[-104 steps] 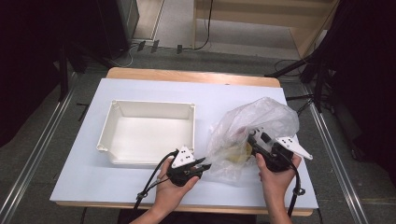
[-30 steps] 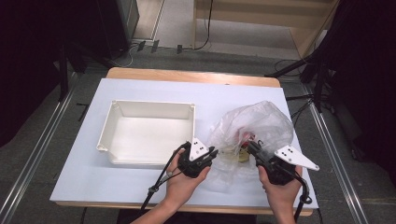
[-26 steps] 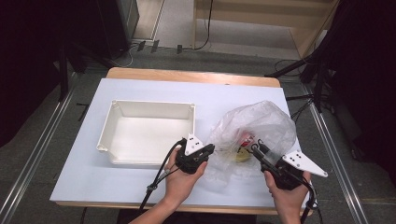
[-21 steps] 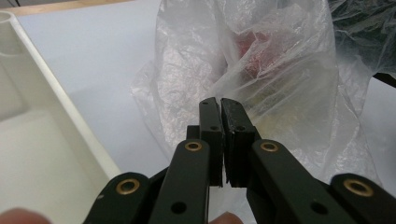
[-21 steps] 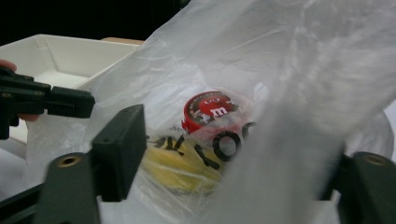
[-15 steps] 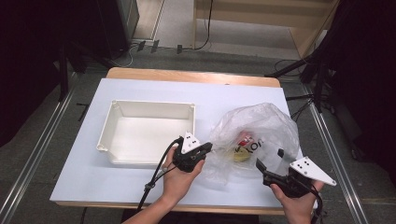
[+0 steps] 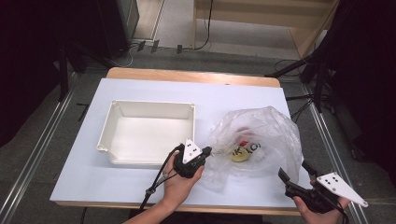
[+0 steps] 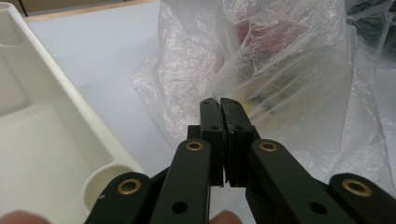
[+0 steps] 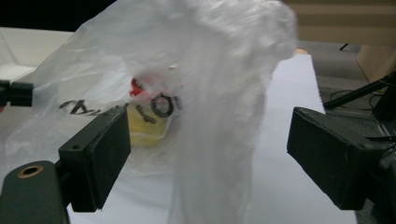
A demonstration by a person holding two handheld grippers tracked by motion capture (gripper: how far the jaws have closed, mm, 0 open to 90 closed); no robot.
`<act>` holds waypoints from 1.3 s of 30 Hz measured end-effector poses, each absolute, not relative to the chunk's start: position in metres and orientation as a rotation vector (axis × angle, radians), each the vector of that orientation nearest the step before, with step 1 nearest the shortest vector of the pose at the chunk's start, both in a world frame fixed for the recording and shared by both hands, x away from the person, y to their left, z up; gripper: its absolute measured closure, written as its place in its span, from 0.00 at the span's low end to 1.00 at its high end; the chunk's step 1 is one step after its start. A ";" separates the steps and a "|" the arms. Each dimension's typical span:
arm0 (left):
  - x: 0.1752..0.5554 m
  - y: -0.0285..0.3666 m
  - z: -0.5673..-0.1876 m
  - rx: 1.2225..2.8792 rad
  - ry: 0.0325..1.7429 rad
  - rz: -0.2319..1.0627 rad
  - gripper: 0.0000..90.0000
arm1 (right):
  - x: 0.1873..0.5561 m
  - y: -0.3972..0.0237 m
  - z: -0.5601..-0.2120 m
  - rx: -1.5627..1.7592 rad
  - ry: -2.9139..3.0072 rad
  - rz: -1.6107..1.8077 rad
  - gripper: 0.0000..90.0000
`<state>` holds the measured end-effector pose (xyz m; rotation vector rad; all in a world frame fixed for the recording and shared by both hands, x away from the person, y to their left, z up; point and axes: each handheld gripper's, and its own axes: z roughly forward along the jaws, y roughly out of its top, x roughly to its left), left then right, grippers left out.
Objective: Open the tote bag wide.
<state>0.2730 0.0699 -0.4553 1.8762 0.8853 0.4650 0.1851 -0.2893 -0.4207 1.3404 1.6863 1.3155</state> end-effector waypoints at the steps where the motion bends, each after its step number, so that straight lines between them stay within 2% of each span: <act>1: 0.273 0.069 -0.456 1.876 0.885 0.460 0.99 | 0.185 -0.293 -0.420 1.350 1.670 1.313 0.16; 7: 0.270 0.068 -0.456 1.875 0.857 0.452 0.98 | 0.181 -0.298 -0.408 1.339 1.584 1.320 0.16; 12: 0.269 0.067 -0.454 1.873 0.854 0.441 0.98 | 0.192 -0.277 -0.388 1.266 1.596 1.313 0.17; 18: 0.270 0.069 -0.451 1.866 0.862 0.432 0.98 | 0.221 -0.247 -0.370 1.185 1.609 1.323 0.19; 24: 0.268 0.068 -0.448 1.856 0.865 0.427 0.98 | 0.259 -0.238 -0.380 1.236 1.758 1.272 0.17; 25: 0.267 0.067 -0.448 1.864 0.859 0.435 0.98 | 0.272 -0.237 -0.390 1.253 1.815 1.236 0.25; 27: 0.267 0.067 -0.449 1.868 0.858 0.446 0.98 | 0.280 -0.238 -0.400 1.241 1.853 1.210 0.57; 29: 0.267 0.068 -0.450 1.869 0.875 0.449 0.98 | 0.288 -0.239 -0.407 1.255 1.865 1.200 0.77; 30: 0.268 0.068 -0.451 1.868 0.881 0.448 0.98 | 0.288 -0.239 -0.407 1.255 1.865 1.200 0.77; 31: 0.268 0.066 -0.454 1.875 0.887 0.451 0.98 | 0.297 -0.241 -0.411 1.288 1.854 1.214 0.93; 32: 0.268 0.066 -0.454 1.875 0.887 0.451 0.99 | 0.302 -0.240 -0.412 1.304 1.846 1.219 0.99; 39: 0.271 0.052 -0.464 1.976 0.926 0.534 0.99 | 0.343 -0.226 -0.421 1.298 1.876 1.179 1.00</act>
